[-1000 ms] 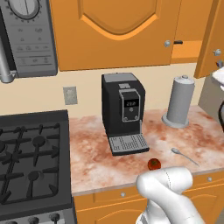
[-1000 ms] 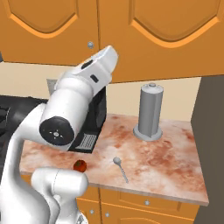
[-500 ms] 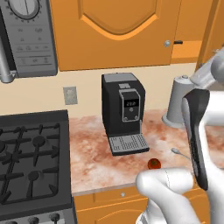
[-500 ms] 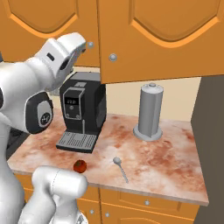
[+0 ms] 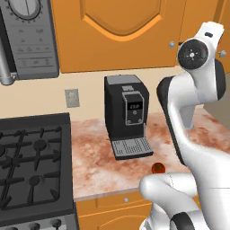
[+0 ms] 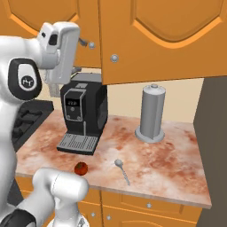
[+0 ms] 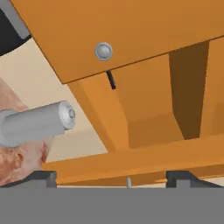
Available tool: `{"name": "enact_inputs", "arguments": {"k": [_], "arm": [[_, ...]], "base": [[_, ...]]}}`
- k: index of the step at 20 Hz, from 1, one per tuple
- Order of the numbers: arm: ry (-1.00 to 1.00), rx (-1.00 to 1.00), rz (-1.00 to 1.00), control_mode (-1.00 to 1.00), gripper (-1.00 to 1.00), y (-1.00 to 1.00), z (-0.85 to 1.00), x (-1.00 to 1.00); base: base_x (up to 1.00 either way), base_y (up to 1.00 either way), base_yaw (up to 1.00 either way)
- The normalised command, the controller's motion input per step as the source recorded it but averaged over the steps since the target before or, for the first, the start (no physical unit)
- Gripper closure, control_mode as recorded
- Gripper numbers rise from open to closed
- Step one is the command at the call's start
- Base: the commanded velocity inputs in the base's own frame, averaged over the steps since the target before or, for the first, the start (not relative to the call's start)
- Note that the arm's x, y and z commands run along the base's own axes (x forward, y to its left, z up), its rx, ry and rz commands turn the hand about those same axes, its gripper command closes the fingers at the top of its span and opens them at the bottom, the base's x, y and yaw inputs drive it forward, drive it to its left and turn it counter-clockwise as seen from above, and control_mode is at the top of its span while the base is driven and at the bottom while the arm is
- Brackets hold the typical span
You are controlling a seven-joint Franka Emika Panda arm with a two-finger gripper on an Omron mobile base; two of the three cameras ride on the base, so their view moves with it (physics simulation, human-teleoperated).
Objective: Pick the pan from the cabinet and place it on the stove. Then turn on the stove burner for the pan.
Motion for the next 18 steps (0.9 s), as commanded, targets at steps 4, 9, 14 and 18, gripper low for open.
{"name": "enact_inputs", "arguments": {"k": [4, 9, 14, 18], "arm": [[0.27, -0.15, -0.14, -1.0, -1.0, -0.24, -0.08, 0.5], [0.24, -0.12, -0.11, -1.0, -1.0, -0.26, -0.11, 0.43], [0.19, -0.09, -0.08, -1.0, -1.0, -0.28, -0.13, 0.3], [0.16, -0.06, -0.08, -1.0, -1.0, -0.32, -0.11, 0.07]], "base": [[0.0, 0.0, 0.0], [0.0, 0.0, 0.0], [0.0, 0.0, 0.0], [0.0, 0.0, 0.0]]}}
